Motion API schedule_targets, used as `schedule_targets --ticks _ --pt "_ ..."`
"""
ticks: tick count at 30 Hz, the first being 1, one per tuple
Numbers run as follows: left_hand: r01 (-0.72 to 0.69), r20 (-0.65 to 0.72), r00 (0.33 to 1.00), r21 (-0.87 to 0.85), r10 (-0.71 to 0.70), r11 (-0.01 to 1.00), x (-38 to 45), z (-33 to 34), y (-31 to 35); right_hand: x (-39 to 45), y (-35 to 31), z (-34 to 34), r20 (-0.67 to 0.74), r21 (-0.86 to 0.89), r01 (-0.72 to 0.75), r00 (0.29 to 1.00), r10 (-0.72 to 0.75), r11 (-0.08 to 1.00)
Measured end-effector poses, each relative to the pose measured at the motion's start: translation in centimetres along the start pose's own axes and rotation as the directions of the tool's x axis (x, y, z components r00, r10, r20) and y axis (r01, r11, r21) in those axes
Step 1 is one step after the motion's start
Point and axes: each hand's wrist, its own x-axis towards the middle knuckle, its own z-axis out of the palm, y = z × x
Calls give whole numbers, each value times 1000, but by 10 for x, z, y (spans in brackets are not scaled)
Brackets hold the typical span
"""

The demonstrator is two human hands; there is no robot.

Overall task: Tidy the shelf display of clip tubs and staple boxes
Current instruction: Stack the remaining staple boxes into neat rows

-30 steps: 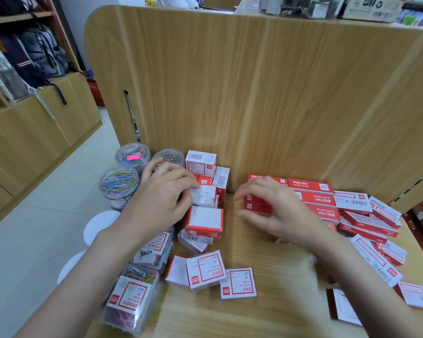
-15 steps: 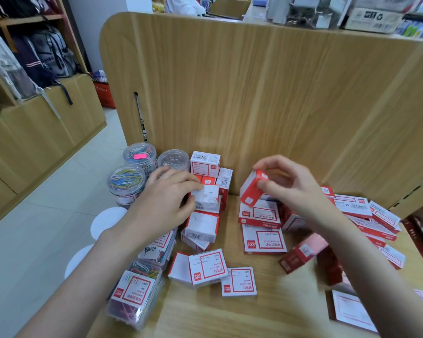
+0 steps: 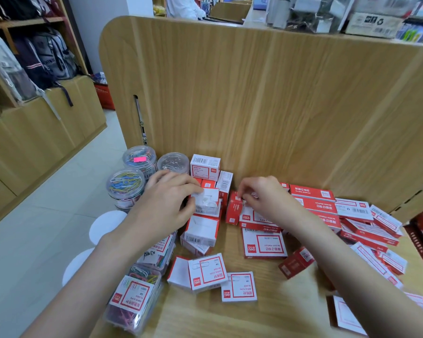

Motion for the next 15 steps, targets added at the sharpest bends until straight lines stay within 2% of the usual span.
schedule_targets --ticks 3,5,8,11,15 --pt "-4 -6 1000 -6 4 1000 0 0 -1 -3 -1 1 -91 -72 35 995 -41 997" --pt "-9 -10 1000 -1 9 1000 0 0 0 -5 -3 -4 -128 -51 63 989 -69 997" --pt "-9 -10 1000 10 9 1000 1 -1 1 -8 -6 -3 -4 7 46 999 -46 999" --pt "6 -3 1000 -2 -6 1000 2 0 1 -9 -5 8 132 -12 -6 991 7 1000" --pt "0 -2 1000 -9 0 1000 0 1 0 -8 -10 17 133 -19 -30 991 32 999"
